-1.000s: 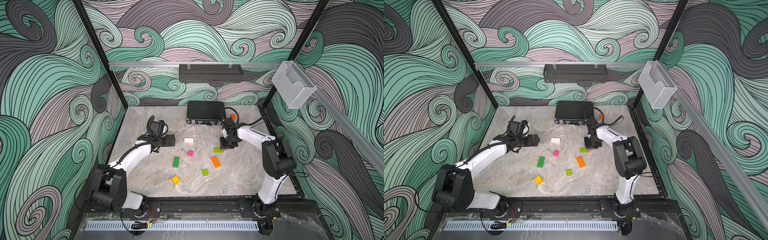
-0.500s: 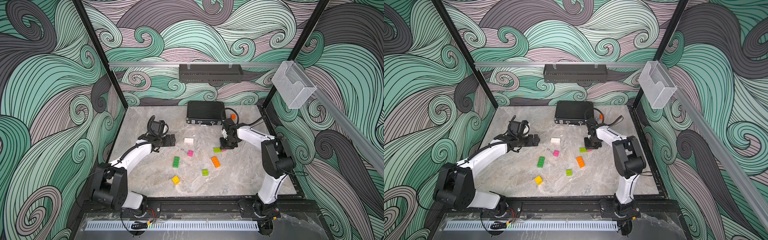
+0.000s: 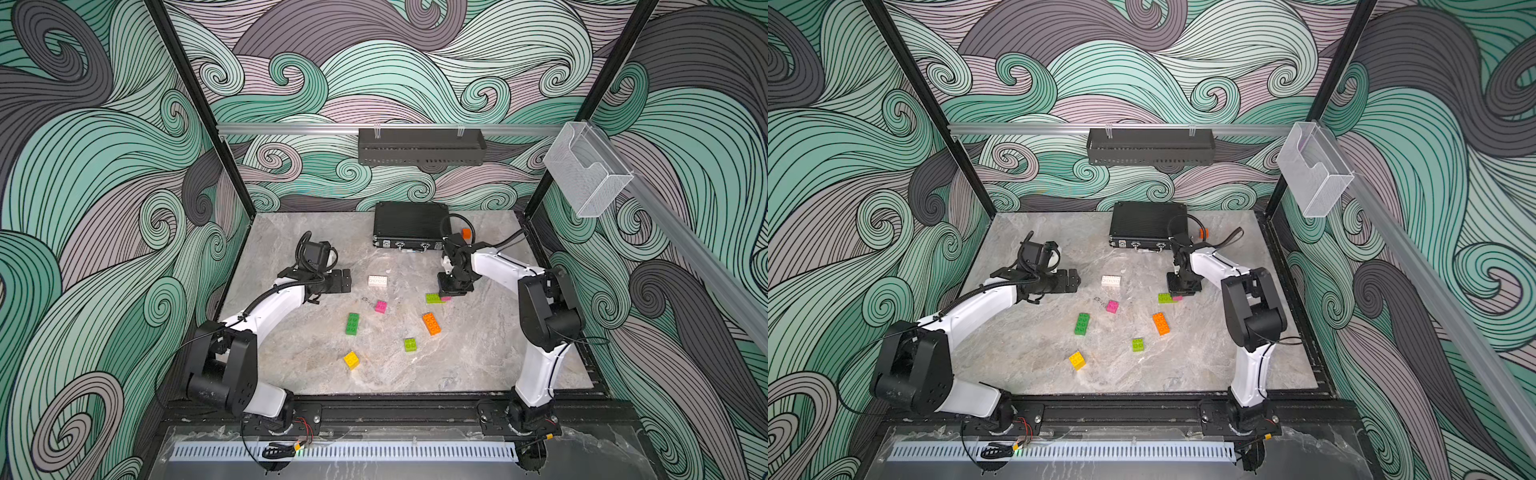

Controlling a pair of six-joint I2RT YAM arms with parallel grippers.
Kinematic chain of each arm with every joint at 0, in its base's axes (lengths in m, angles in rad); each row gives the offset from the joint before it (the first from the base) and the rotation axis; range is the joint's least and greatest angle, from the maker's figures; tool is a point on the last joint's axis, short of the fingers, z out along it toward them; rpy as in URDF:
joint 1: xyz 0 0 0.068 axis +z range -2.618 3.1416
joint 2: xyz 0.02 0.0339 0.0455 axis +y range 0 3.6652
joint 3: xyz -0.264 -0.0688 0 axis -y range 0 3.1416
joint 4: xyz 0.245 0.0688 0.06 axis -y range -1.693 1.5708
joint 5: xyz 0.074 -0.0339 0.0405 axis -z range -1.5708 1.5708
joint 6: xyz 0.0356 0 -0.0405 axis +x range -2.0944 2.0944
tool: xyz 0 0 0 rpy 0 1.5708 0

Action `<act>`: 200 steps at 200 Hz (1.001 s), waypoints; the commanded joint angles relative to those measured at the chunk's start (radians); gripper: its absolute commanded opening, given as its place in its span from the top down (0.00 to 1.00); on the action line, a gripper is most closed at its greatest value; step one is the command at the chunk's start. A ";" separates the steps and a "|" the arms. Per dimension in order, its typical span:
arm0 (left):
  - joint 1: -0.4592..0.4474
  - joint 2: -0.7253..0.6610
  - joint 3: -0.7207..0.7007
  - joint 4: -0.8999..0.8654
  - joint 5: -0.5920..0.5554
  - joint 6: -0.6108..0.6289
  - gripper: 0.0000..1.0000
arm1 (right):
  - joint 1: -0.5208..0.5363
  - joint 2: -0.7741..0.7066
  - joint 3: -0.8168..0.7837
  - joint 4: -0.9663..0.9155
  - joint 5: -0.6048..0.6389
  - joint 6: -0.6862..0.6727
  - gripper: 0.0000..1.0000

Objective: Assemble a carrot with lego
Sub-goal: Assemble the lego brick with the lego brick.

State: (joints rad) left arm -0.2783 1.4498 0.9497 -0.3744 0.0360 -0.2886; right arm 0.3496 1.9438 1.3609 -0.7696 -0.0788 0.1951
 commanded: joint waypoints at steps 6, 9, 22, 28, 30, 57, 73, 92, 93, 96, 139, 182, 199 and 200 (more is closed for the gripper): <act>-0.007 0.004 0.034 -0.023 0.005 0.003 0.01 | 0.019 0.095 -0.019 -0.059 0.061 -0.051 1.00; -0.006 0.004 0.035 -0.024 0.005 0.002 0.01 | 0.020 0.096 -0.017 -0.061 0.064 -0.052 1.00; -0.006 0.006 0.035 -0.022 0.010 0.002 0.01 | 0.020 0.106 -0.006 -0.072 0.074 -0.052 1.00; -0.007 0.008 0.036 -0.022 0.010 0.001 0.01 | 0.020 0.112 0.002 -0.086 0.083 -0.052 1.00; -0.007 0.010 0.036 -0.023 0.010 -0.001 0.01 | 0.021 0.114 0.004 -0.089 0.085 -0.051 1.00; -0.007 0.003 0.034 -0.026 0.009 0.002 0.02 | 0.020 0.104 -0.017 -0.113 0.089 -0.008 1.00; -0.006 -0.001 0.034 -0.025 0.007 0.002 0.01 | 0.021 0.074 -0.057 -0.080 0.098 0.012 1.00; -0.006 -0.001 0.035 -0.025 0.010 0.003 0.01 | 0.020 0.054 -0.080 -0.062 0.114 0.018 1.00; -0.007 -0.001 0.035 -0.025 0.011 0.002 0.01 | 0.020 0.054 -0.082 -0.062 0.114 0.018 1.00; -0.006 0.000 0.035 -0.025 0.011 0.003 0.01 | 0.020 0.051 -0.086 -0.062 0.112 0.019 1.00; -0.007 -0.009 0.032 -0.029 0.004 0.008 0.01 | 0.022 -0.007 -0.169 -0.050 0.085 0.051 1.00; -0.006 -0.007 0.034 -0.036 0.013 0.009 0.01 | 0.039 -0.019 -0.188 -0.090 0.029 0.095 1.00; -0.006 -0.019 0.025 -0.032 0.003 0.011 0.02 | 0.063 -0.060 -0.251 -0.088 0.034 0.143 1.00; -0.006 -0.019 0.025 -0.032 0.003 0.012 0.01 | 0.064 -0.063 -0.253 -0.087 0.035 0.145 1.00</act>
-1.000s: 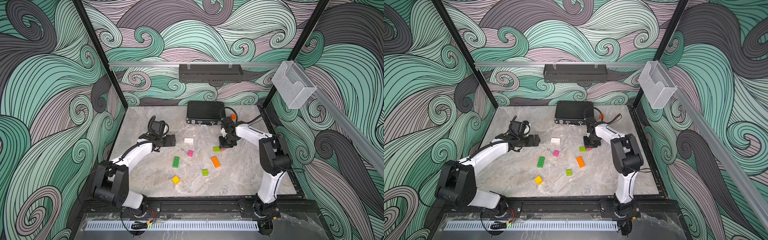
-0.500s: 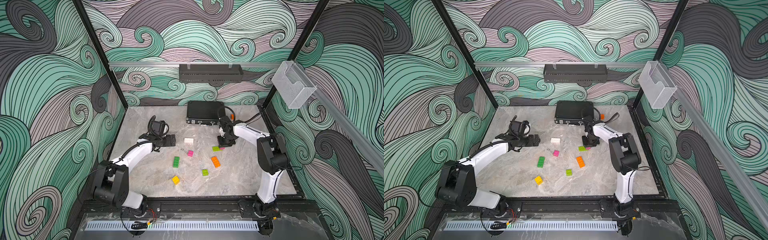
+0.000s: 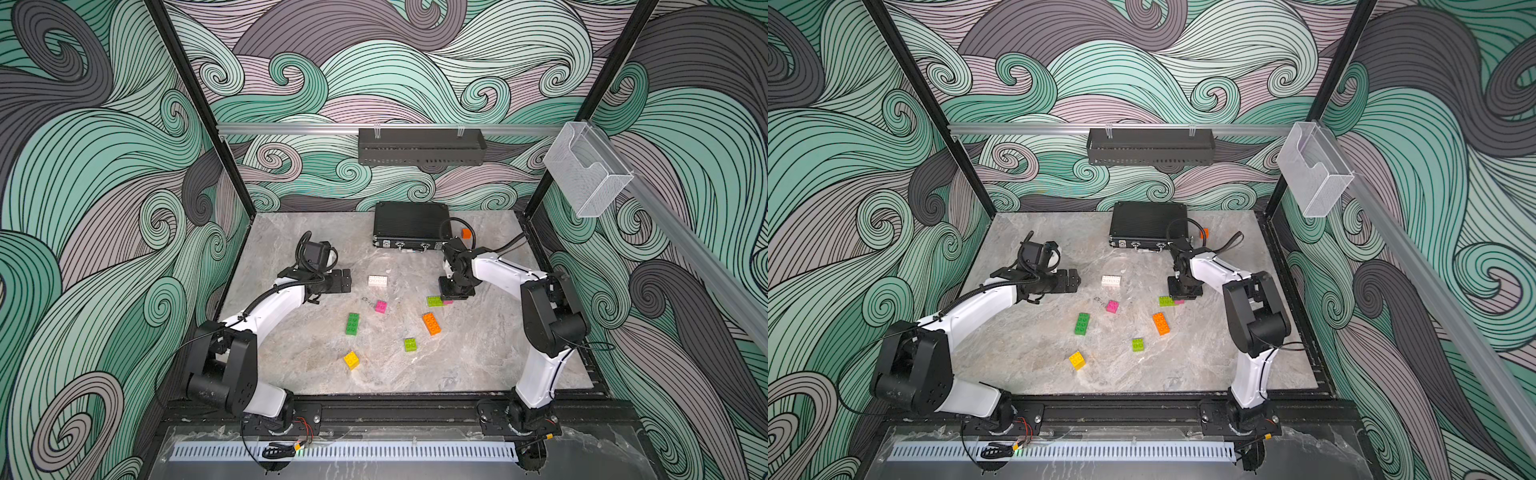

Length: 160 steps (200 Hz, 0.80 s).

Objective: Assemble a carrot with lego
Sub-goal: Assemble the lego brick with the lego brick.

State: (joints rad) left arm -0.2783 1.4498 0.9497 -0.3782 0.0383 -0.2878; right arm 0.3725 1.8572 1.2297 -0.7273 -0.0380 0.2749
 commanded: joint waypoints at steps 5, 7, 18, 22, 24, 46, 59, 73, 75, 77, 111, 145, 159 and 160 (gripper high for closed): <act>-0.007 -0.021 0.024 -0.026 0.001 0.012 0.01 | 0.047 0.015 -0.135 -0.130 0.000 0.077 1.00; -0.006 -0.020 0.024 -0.024 0.001 0.011 0.01 | 0.050 0.012 -0.140 -0.130 0.002 0.082 1.00; -0.006 -0.016 0.027 -0.023 0.007 0.010 0.01 | 0.056 0.000 -0.154 -0.119 0.015 0.098 1.00; -0.006 -0.013 0.030 -0.023 0.012 0.008 0.01 | 0.056 -0.001 -0.154 -0.116 0.021 0.102 1.00; -0.006 -0.012 0.030 -0.023 0.015 0.009 0.01 | 0.056 -0.001 -0.153 -0.116 0.023 0.103 1.00; -0.007 -0.003 0.034 -0.022 0.027 0.007 0.01 | 0.056 0.005 -0.129 -0.117 0.041 0.118 0.99; -0.007 -0.008 0.032 -0.025 0.025 0.006 0.01 | 0.055 -0.001 -0.118 -0.116 0.041 0.128 0.97; -0.007 -0.014 0.028 -0.025 0.020 0.008 0.01 | 0.055 -0.008 -0.112 -0.117 0.041 0.137 0.89; -0.007 -0.014 0.028 -0.024 0.020 0.009 0.01 | 0.055 -0.010 -0.110 -0.116 0.042 0.138 0.88; -0.007 -0.015 0.028 -0.025 0.021 0.008 0.01 | 0.055 -0.010 -0.110 -0.117 0.042 0.139 0.87; -0.008 -0.013 0.029 -0.023 0.025 0.007 0.01 | 0.055 -0.021 -0.104 -0.116 0.035 0.138 0.72; -0.021 -0.011 0.023 -0.012 0.071 0.029 0.01 | 0.055 -0.041 -0.086 -0.116 0.035 0.135 0.59; -0.044 -0.007 0.024 -0.012 0.091 0.027 0.01 | 0.055 -0.055 -0.076 -0.117 0.038 0.134 0.52; -0.047 -0.007 0.024 -0.012 0.092 0.026 0.02 | 0.055 -0.055 -0.075 -0.116 0.038 0.133 0.52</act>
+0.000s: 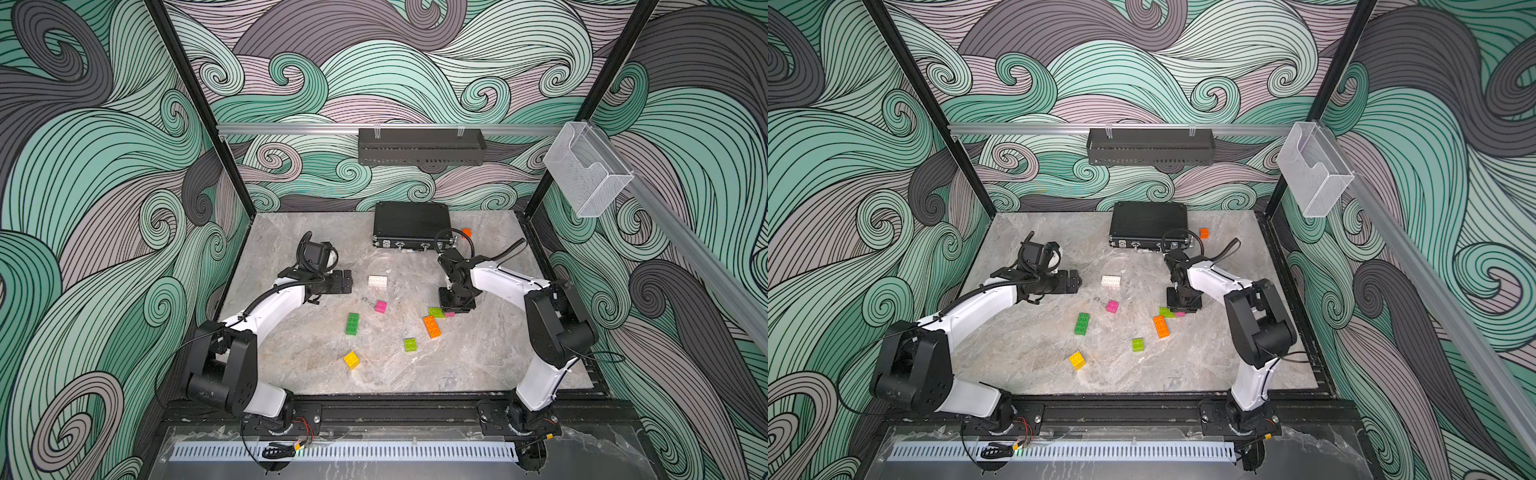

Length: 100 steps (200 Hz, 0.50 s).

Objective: Assemble a carrot with lego
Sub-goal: Assemble the lego brick with the lego brick.

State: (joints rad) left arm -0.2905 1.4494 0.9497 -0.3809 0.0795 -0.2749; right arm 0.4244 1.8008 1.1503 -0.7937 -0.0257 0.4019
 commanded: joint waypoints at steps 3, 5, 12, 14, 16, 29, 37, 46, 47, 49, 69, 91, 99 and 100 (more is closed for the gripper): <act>-0.040 -0.006 0.026 -0.012 0.053 0.014 0.02 | 0.004 -0.003 0.006 -0.050 0.026 0.006 0.51; -0.046 -0.004 0.027 -0.013 0.054 0.012 0.01 | 0.003 -0.005 0.008 -0.051 0.026 0.005 0.50; -0.066 0.000 0.035 -0.023 0.055 0.012 0.01 | 0.001 -0.013 0.012 -0.051 0.026 0.003 0.46; -0.072 0.002 0.038 -0.027 0.055 0.012 0.01 | 0.003 -0.016 0.012 -0.050 0.026 0.003 0.45; -0.078 0.004 0.042 -0.032 0.057 0.013 0.01 | 0.001 -0.019 0.014 -0.050 0.025 0.003 0.44; -0.117 0.018 0.068 -0.066 0.068 0.008 0.01 | -0.001 -0.035 0.017 -0.050 0.020 0.002 0.38; -0.143 0.028 0.085 -0.087 0.069 0.003 0.02 | -0.002 -0.049 0.017 -0.051 0.017 0.003 0.36; -0.171 0.045 0.103 -0.110 0.071 0.001 0.04 | -0.005 -0.067 0.017 -0.051 0.011 0.004 0.35; -0.174 0.046 0.105 -0.112 0.070 0.001 0.04 | -0.005 -0.069 0.016 -0.050 0.010 0.004 0.34; -0.182 0.049 0.111 -0.119 0.069 0.001 0.05 | -0.006 -0.075 0.016 -0.050 0.008 0.004 0.34; -0.250 0.109 0.164 -0.178 0.033 -0.012 0.10 | -0.012 -0.129 -0.001 -0.050 0.000 0.011 0.29; -0.306 0.201 0.235 -0.239 0.005 -0.046 0.14 | -0.030 -0.191 -0.034 -0.050 -0.012 0.016 0.20; -0.320 0.231 0.257 -0.260 -0.001 -0.053 0.16 | -0.043 -0.212 -0.049 -0.051 -0.026 0.016 0.17; -0.322 0.235 0.260 -0.262 -0.002 -0.053 0.17 | -0.045 -0.214 -0.051 -0.050 -0.029 0.016 0.17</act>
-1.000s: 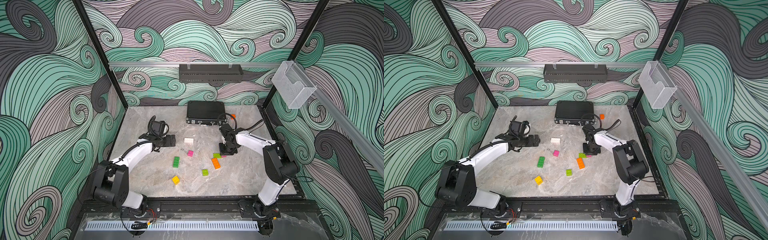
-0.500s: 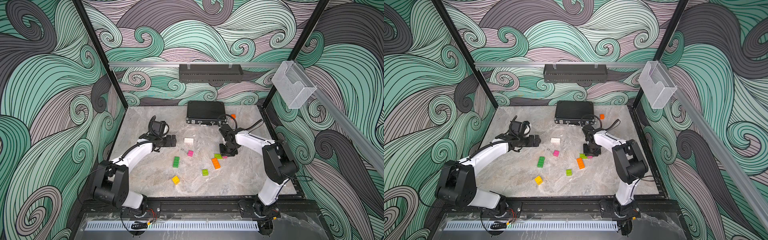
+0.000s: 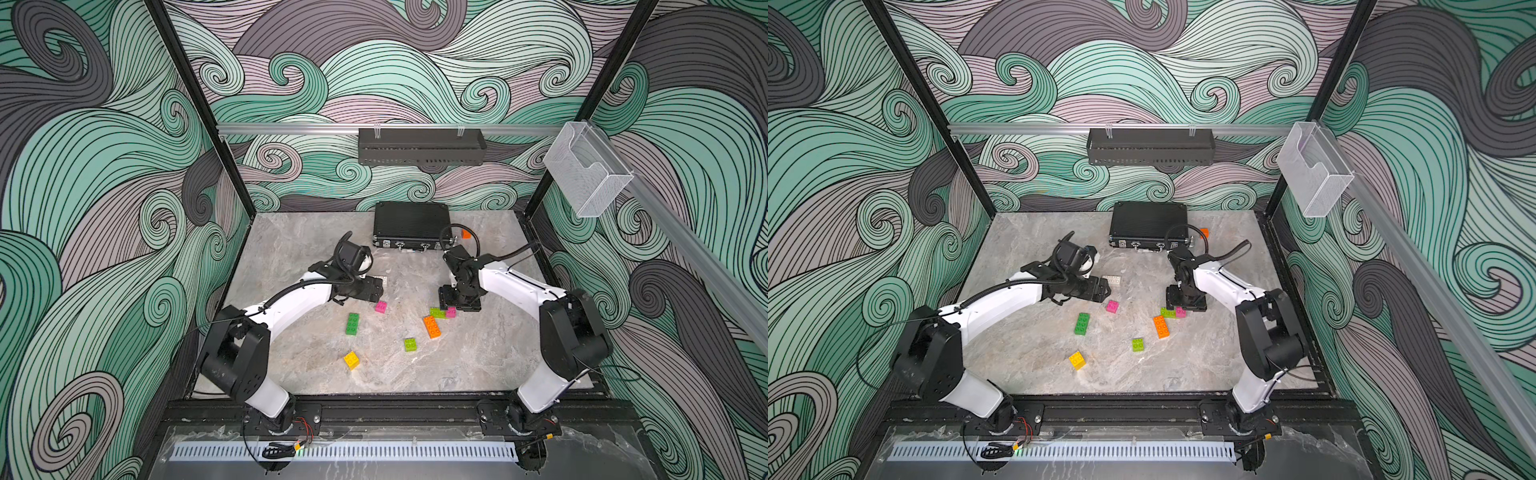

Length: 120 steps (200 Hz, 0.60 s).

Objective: Assemble a carrot with lego
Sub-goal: Assemble the lego brick with the lego brick, then pick up the lego brick from the center of the board.

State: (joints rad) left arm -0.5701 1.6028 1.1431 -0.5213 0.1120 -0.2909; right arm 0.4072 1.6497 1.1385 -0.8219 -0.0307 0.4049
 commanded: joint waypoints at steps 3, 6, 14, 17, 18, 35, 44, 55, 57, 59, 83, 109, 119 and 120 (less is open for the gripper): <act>-0.046 0.094 0.075 -0.132 -0.036 -0.038 0.17 | -0.033 -0.070 -0.045 -0.022 -0.031 0.012 0.16; -0.050 0.105 0.082 -0.140 -0.041 -0.038 0.18 | -0.038 -0.077 -0.051 -0.022 -0.036 0.010 0.16; -0.059 0.131 0.101 -0.164 -0.055 -0.040 0.19 | -0.051 -0.097 -0.065 -0.022 -0.043 0.009 0.15; -0.061 0.139 0.106 -0.169 -0.058 -0.038 0.20 | -0.057 -0.105 -0.070 -0.022 -0.046 0.008 0.15; -0.062 0.142 0.107 -0.170 -0.059 -0.038 0.20 | -0.058 -0.107 -0.072 -0.022 -0.045 0.007 0.15; -0.069 0.178 0.120 -0.176 -0.059 -0.026 0.22 | -0.081 -0.143 -0.101 -0.023 -0.053 0.000 0.14; -0.074 0.199 0.132 -0.183 -0.056 -0.022 0.23 | -0.094 -0.156 -0.113 -0.022 -0.060 -0.003 0.13; -0.081 0.224 0.145 -0.192 -0.054 -0.018 0.24 | -0.107 -0.167 -0.128 -0.016 -0.065 -0.007 0.12; -0.083 0.226 0.147 -0.193 -0.054 -0.018 0.24 | -0.109 -0.168 -0.130 -0.014 -0.066 -0.008 0.12; -0.084 0.231 0.149 -0.193 -0.054 -0.019 0.24 | -0.111 -0.169 -0.132 -0.013 -0.067 -0.008 0.12; -0.107 0.265 0.159 -0.181 -0.066 -0.019 0.27 | -0.133 -0.174 -0.157 0.010 -0.091 -0.007 0.09; -0.119 0.287 0.169 -0.169 -0.107 -0.033 0.28 | -0.136 -0.167 -0.167 0.031 -0.103 -0.002 0.07; -0.120 0.297 0.175 -0.172 -0.119 -0.037 0.29 | -0.136 -0.159 -0.168 0.037 -0.107 0.000 0.07; -0.119 0.297 0.175 -0.171 -0.120 -0.039 0.29 | -0.136 -0.158 -0.168 0.038 -0.107 0.000 0.07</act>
State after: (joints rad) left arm -0.6785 1.8778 1.2793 -0.6624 0.0441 -0.3084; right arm 0.2752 1.4899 0.9764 -0.8082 -0.1135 0.4015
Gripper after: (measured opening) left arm 0.714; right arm 0.928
